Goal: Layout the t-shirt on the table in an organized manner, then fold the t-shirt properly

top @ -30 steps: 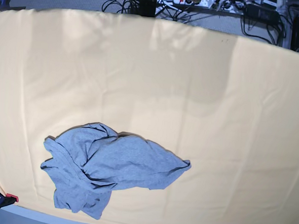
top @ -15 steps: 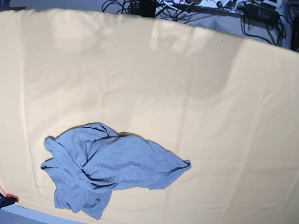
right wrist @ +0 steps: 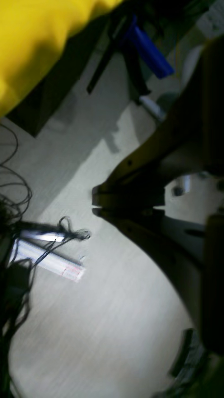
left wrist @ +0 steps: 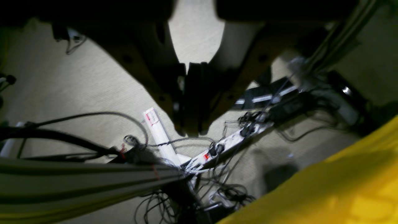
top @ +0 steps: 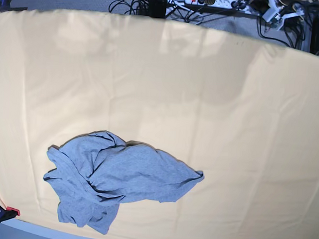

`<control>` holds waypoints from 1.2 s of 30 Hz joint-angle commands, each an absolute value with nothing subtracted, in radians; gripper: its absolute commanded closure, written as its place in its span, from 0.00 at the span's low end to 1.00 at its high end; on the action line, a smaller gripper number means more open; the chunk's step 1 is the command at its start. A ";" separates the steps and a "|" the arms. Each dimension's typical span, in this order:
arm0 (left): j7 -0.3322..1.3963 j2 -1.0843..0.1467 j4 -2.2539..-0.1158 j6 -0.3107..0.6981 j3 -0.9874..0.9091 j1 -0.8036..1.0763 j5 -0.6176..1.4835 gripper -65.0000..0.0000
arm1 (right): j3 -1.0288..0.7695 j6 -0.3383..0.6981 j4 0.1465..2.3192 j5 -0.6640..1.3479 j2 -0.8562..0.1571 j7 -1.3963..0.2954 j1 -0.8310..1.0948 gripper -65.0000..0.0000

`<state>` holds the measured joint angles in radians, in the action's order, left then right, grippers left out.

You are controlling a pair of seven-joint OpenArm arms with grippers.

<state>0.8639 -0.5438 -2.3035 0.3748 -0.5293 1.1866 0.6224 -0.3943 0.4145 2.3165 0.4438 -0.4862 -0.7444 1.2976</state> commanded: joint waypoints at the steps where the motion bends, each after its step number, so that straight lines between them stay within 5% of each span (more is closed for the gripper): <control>1: 0.846 -0.549 -2.329 0.375 -0.562 1.196 0.648 1.00 | -0.430 0.416 2.341 0.473 -0.493 -0.727 1.309 1.00; 14: 0.782 -0.562 -2.356 0.421 -0.769 0.980 0.762 1.00 | -0.816 0.445 2.356 0.589 -0.496 -0.620 1.280 1.00; 27: 0.652 -0.715 -2.356 0.382 -0.761 0.672 0.768 1.00 | -0.831 0.525 2.356 0.607 -0.502 -0.508 0.907 1.00; 36: 0.496 -0.842 -2.203 0.381 -0.315 0.360 0.564 1.00 | -0.817 0.551 2.355 0.655 -0.533 -0.477 0.787 1.00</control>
<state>0.5194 -0.8215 -2.1895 0.3870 -0.2966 0.3668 0.5510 -0.8089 0.5606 2.3440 0.6468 -0.5163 -0.5011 0.7883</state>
